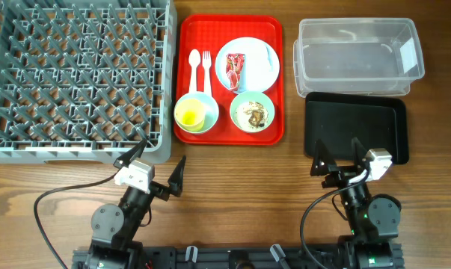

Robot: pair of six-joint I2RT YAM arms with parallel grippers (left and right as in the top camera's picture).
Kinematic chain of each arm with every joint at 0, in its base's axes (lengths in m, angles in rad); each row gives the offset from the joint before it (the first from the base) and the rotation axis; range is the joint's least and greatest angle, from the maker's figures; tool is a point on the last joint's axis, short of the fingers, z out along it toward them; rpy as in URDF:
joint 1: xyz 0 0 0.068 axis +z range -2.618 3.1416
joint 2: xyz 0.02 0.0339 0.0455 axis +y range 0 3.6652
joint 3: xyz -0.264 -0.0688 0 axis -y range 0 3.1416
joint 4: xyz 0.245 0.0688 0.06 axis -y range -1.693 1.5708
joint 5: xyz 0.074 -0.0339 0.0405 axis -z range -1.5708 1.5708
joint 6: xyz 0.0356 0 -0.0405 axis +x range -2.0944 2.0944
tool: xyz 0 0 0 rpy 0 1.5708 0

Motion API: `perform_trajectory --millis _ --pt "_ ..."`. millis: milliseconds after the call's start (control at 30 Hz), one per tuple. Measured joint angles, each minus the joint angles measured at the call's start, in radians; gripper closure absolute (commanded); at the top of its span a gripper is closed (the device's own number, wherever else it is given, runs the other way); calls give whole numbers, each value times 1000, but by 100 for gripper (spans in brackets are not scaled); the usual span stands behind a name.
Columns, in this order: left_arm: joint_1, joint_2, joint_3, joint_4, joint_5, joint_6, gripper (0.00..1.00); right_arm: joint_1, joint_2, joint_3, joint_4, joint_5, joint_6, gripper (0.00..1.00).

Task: Sort waste into correct bins and load items into the dishwasher rack

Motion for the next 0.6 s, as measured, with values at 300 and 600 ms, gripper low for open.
perform_trajectory --millis 300,600 --pt "-2 1 0 -4 6 0 0 44 13 -1 63 -15 0 0" --pt "-2 1 0 -4 8 0 0 45 13 -1 63 -15 0 0"
